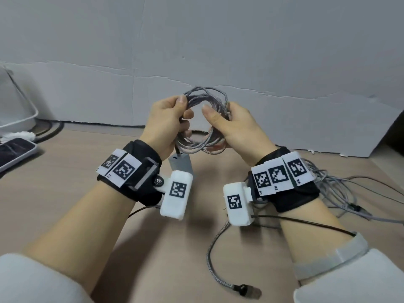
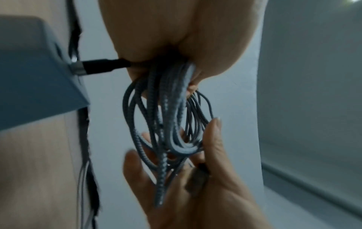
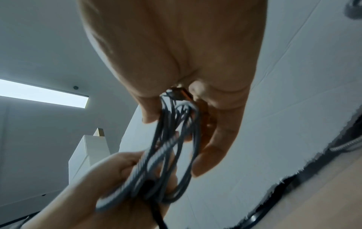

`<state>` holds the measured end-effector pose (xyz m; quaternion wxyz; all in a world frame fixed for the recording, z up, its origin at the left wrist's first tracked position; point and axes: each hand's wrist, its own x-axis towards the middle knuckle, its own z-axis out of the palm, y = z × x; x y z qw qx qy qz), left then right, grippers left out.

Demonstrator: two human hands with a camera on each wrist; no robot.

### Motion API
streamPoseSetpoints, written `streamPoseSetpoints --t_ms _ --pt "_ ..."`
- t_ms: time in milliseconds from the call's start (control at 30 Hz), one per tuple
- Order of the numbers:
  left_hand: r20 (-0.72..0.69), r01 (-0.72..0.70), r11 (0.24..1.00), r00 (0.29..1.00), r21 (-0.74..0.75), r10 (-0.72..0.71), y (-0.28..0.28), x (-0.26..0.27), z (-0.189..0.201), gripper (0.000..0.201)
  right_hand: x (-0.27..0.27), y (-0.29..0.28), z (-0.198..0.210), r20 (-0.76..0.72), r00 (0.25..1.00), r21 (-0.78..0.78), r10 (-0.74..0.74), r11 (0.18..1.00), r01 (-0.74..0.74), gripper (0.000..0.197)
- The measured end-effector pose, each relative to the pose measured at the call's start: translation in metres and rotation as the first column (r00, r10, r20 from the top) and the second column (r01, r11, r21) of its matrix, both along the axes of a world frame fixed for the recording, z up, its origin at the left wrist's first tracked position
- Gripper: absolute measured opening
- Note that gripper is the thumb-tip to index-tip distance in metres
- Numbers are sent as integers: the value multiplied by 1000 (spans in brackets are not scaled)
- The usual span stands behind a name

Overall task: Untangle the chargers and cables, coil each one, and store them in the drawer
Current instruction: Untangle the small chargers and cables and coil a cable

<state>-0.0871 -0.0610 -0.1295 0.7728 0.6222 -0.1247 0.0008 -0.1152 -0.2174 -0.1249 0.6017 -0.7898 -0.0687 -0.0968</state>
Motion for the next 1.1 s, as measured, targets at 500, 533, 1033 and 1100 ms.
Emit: streamPoseSetpoints --t_ms 500,533,1033,1100 --pt "397 -380 799 897 467 195 16 4 8 40 -13 -21 25 127 991 -388 -30 918 78 21" --pt "397 -367 790 901 491 172 18 5 8 40 -13 -24 28 155 986 -372 -61 921 115 27" --pt "113 296 870 924 395 -366 10 -17 16 38 -10 -39 20 177 958 -703 -226 652 284 32" --pt "120 309 867 917 391 -381 7 -18 16 35 -8 -35 19 179 970 -600 -165 763 241 40"
